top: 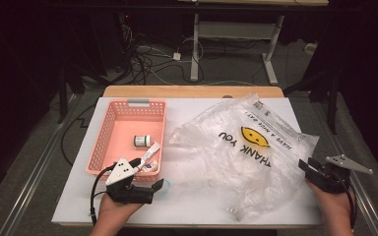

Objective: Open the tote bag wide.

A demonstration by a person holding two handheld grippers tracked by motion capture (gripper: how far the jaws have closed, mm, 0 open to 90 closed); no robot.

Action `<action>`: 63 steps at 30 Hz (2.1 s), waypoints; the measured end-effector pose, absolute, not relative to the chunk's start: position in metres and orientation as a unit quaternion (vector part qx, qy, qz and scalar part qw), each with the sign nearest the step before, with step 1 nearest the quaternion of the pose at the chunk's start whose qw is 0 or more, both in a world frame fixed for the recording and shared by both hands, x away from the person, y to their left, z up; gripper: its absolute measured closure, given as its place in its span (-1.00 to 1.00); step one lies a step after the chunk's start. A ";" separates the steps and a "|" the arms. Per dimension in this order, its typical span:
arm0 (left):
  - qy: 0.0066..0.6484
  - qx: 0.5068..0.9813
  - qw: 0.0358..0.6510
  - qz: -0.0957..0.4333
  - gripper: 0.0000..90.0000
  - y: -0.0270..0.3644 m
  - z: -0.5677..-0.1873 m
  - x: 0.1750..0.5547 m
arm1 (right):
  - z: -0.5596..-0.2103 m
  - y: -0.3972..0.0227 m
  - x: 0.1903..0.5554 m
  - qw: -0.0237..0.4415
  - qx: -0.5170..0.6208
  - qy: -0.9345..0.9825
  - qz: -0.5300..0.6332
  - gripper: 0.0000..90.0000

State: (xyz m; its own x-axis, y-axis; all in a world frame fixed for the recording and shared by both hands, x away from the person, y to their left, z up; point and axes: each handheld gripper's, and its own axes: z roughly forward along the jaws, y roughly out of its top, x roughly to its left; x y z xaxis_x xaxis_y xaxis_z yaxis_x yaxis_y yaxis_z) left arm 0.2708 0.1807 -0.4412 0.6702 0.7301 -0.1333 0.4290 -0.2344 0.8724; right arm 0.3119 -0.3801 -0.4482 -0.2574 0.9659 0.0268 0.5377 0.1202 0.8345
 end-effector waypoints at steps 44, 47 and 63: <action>0.382 0.766 0.495 0.147 -1.00 0.183 -0.440 0.268 | -0.427 -0.227 0.374 0.191 0.351 0.792 0.461 -0.97; 0.382 0.766 0.497 0.145 -1.00 0.183 -0.440 0.269 | -0.432 -0.221 0.374 0.183 0.347 0.802 0.450 -0.96; 0.382 0.761 0.504 0.147 -1.00 0.183 -0.443 0.267 | -0.463 -0.200 0.367 0.140 0.322 0.857 0.377 -0.53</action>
